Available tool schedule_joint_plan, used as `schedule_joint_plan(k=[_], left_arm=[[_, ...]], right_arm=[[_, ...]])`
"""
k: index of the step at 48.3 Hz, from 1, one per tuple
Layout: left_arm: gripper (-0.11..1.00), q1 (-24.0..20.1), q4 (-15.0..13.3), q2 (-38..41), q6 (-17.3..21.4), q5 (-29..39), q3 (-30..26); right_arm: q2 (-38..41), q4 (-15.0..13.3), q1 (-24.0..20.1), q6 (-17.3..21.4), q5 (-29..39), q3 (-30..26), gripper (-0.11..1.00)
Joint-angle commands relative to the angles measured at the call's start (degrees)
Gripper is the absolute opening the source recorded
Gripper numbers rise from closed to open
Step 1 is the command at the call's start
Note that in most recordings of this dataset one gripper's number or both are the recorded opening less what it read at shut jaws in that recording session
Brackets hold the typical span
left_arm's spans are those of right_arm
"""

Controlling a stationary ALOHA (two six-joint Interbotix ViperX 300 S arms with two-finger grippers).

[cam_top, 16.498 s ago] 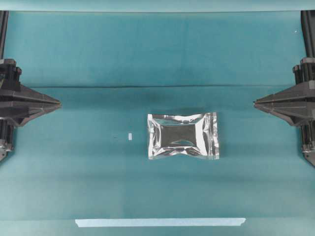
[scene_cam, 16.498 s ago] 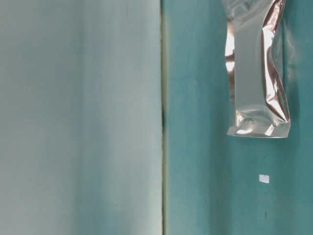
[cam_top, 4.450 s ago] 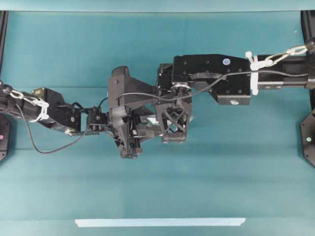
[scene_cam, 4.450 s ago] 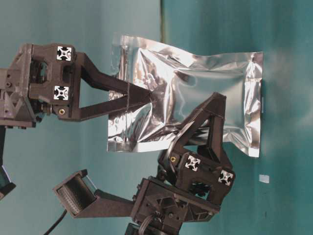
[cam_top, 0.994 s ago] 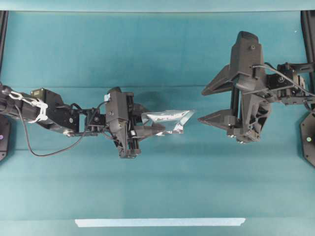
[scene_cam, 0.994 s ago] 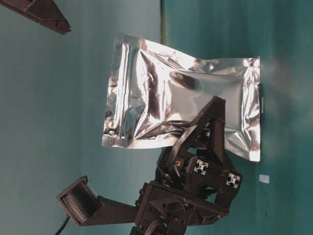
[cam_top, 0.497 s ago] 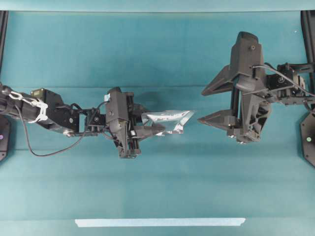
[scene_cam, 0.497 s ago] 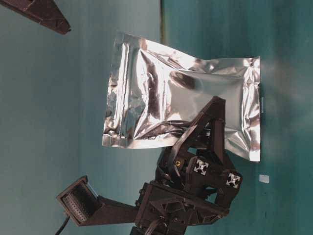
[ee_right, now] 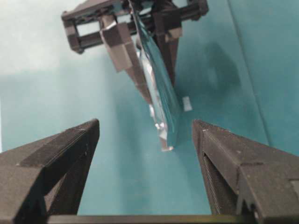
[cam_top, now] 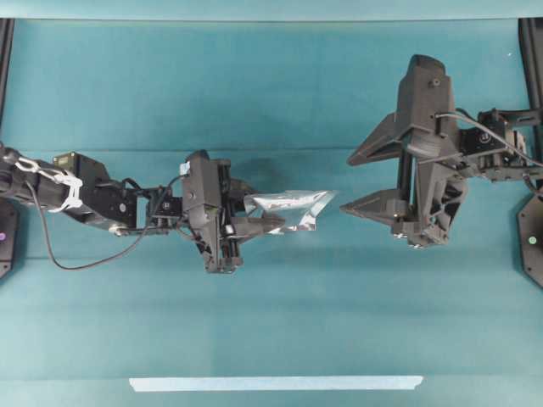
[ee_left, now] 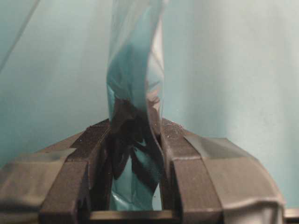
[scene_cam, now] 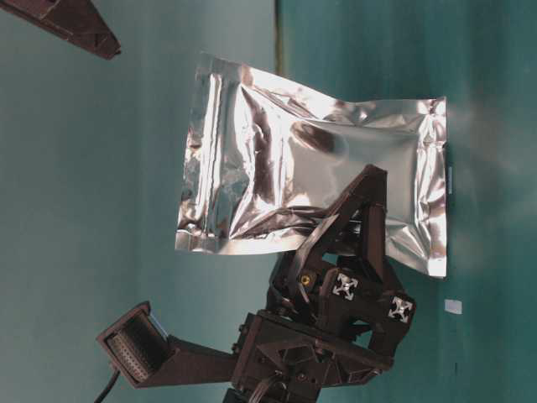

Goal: Hand over the silver zip bag and make it stand upright.
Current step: 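Hold the bag upright in the left gripper while the right stays open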

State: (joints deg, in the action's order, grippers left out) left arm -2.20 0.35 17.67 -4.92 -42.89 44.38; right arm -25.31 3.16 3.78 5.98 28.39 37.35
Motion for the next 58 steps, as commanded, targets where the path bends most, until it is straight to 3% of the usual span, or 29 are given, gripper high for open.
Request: schedule_joint_plan(k=[1, 58], left_arm=[[0.27, 0.7, 0.1, -0.3, -0.1, -0.1, -0.4], [0.27, 1.1, 0.1, -0.2, -0.2, -0.1, -1.6]], right_arm=[[-0.9, 0.0, -0.2, 0.4, -0.6, -0.4, 0.85], [-0.6, 0.0, -0.6, 0.4, -0.9, -0.4, 0.85]])
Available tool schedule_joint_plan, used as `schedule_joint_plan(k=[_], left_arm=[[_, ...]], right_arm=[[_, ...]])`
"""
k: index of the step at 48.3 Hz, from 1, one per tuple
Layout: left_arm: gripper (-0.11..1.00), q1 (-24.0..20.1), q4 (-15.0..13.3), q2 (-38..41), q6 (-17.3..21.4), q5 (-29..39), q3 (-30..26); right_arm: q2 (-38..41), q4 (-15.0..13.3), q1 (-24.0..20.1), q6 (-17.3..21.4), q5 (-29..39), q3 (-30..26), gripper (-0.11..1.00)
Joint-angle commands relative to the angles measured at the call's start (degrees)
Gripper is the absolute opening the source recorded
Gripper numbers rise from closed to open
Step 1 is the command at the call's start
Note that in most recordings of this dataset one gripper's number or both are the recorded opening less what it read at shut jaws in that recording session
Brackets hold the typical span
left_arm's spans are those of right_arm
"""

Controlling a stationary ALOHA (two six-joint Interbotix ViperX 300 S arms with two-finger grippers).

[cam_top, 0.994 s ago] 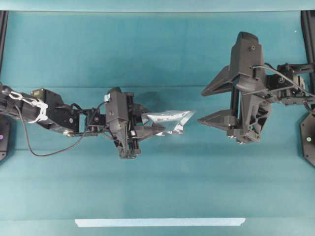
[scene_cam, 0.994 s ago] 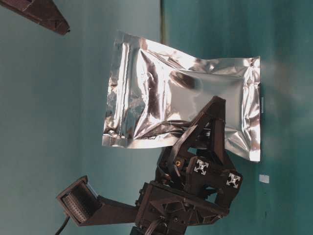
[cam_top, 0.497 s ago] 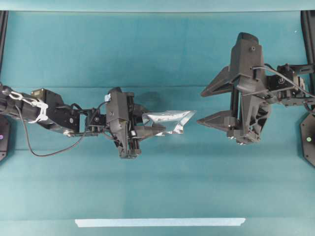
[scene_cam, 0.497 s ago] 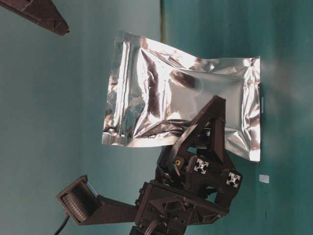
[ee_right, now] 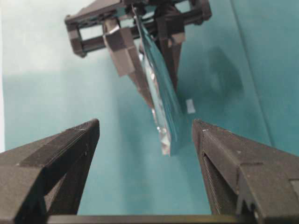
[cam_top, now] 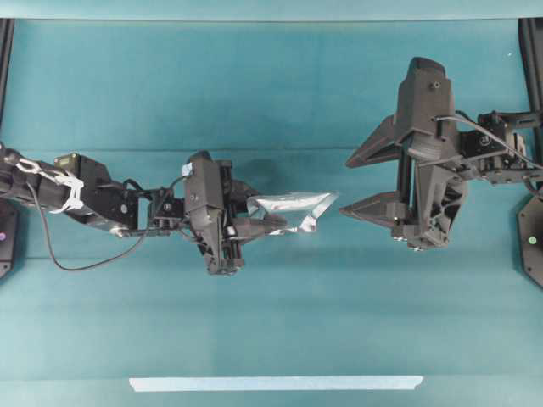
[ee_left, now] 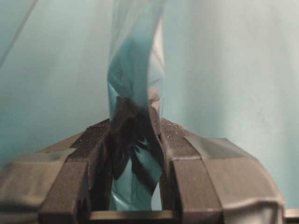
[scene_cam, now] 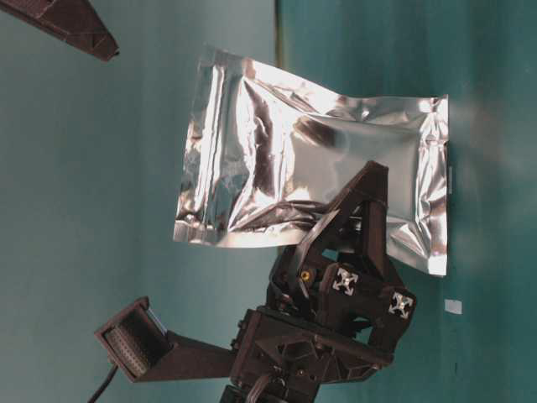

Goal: Hand over the silver zip bag and make it stand upright.
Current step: 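Hold the bag upright in the left gripper while the right stays open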

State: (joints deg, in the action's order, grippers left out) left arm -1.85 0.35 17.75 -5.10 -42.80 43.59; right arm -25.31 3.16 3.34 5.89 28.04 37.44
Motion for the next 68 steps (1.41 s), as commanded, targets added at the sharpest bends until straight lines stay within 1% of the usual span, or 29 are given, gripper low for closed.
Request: schedule_joint_plan(k=[1, 12, 68], left_arm=[[0.27, 0.7, 0.1, -0.3, 0.0, -0.2, -1.0], [0.27, 0.7, 0.1, -0.4, -0.1, 1.3, -1.1], [0.27, 0.8, 0.1, -0.4, 0.1, 1.3, -0.1]], right_arm=[[-0.6, 0.0, -0.2, 0.5, -0.4, -0.5, 0.85], [-0.6, 0.1, -0.2, 0.6, -0.4, -0.5, 0.85], [-0.6, 0.1, -0.4, 0.7, -0.4, -0.5, 0.85]])
